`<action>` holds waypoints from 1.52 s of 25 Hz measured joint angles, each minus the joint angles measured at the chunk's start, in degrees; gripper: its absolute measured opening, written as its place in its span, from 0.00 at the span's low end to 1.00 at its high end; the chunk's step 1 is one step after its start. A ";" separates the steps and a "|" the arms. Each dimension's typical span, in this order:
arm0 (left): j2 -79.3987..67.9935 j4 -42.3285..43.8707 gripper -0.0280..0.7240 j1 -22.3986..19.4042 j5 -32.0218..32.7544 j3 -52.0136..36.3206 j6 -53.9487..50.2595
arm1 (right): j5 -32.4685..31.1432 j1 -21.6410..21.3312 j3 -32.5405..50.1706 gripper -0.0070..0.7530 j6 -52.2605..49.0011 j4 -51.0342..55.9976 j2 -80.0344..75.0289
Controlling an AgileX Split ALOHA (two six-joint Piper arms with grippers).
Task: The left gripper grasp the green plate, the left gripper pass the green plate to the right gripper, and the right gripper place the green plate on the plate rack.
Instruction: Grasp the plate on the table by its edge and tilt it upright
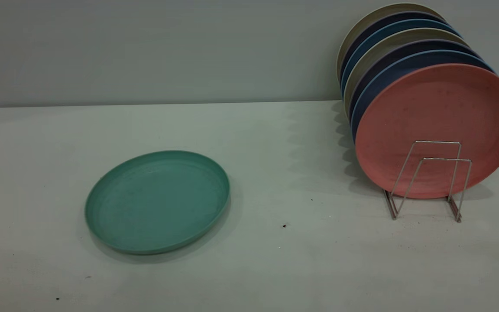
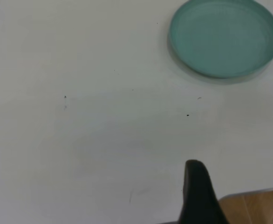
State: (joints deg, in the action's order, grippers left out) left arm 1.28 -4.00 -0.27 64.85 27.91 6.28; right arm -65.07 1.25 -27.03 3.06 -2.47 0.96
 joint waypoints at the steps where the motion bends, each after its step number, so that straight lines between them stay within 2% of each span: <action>1: 0.00 0.00 0.68 0.00 0.00 0.00 0.00 | 0.00 0.00 0.00 0.57 0.00 0.00 0.00; 38: 0.00 -1.15 0.68 0.00 -0.04 0.00 0.24 | 0.00 0.00 0.00 0.57 0.06 0.00 0.00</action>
State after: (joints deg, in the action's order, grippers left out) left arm 1.28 -5.15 -0.27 64.82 27.91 6.53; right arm -65.07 1.25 -27.03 3.11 -2.47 0.96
